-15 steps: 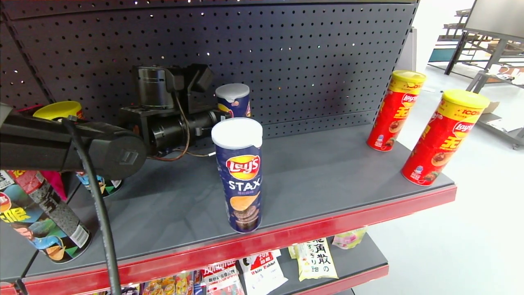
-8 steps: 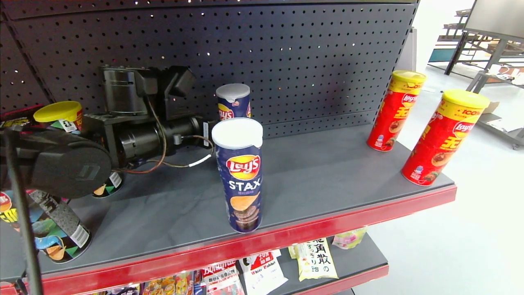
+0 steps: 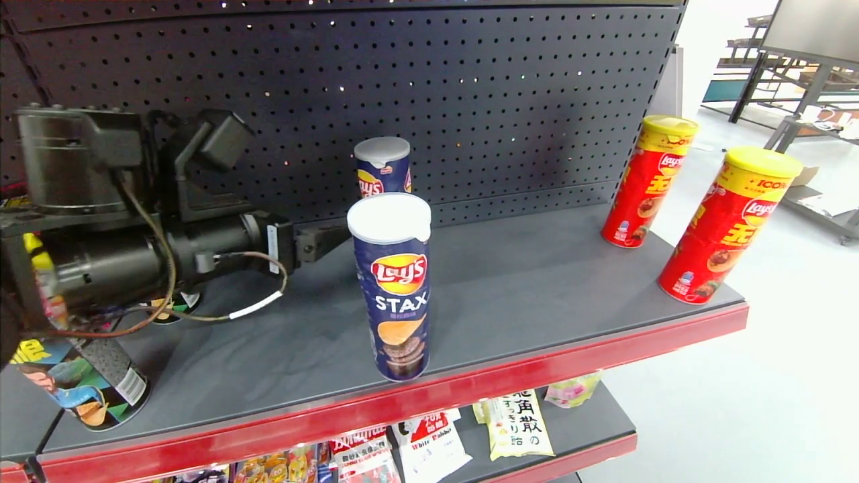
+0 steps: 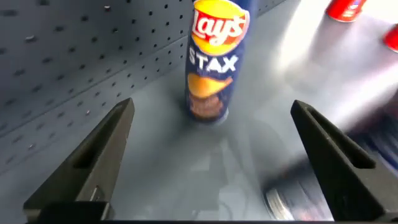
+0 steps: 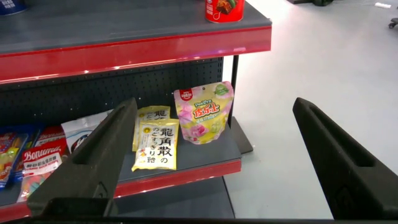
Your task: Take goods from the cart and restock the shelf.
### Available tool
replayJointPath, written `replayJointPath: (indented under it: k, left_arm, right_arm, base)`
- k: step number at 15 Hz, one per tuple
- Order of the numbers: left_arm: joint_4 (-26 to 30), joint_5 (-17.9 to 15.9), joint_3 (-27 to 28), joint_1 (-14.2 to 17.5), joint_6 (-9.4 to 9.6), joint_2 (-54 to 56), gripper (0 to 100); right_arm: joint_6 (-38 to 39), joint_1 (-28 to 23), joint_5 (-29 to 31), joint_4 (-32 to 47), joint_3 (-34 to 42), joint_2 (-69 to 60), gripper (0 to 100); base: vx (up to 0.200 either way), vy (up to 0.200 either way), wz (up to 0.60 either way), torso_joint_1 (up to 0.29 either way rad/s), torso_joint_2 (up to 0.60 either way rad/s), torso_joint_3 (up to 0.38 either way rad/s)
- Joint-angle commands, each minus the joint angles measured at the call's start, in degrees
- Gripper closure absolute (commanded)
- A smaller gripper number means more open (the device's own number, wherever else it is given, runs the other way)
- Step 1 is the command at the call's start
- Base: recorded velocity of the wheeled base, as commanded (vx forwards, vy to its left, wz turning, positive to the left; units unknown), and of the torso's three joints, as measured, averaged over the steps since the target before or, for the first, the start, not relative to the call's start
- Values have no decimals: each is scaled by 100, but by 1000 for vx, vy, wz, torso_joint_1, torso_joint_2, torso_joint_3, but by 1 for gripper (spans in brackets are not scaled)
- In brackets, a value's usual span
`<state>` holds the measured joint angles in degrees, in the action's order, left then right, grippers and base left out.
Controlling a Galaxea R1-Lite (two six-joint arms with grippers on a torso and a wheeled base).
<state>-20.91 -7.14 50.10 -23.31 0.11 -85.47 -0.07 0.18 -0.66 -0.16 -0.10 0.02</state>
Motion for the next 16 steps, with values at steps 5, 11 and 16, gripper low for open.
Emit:
replayJointPath:
  k: [5, 11, 16]
  left_arm:
    - [1774, -121, -1556, 11, 218, 4337, 0]
    - [4578, 1294, -1688, 107, 191, 7105, 0]
    - [4508, 2490, -1873, 125, 305, 7053, 0]
  right_arm:
    - [-1, -1, -4, -2, 1, -2, 0]
    - [-1, -1, -4, -2, 1, -2, 0]
    - [-28, -1, -75, -2, 1, -2, 0]
  base:
    - [0, 0, 0, 0, 0, 0]
    - [0, 0, 0, 0, 0, 0]
    - [0, 0, 0, 0, 0, 0]
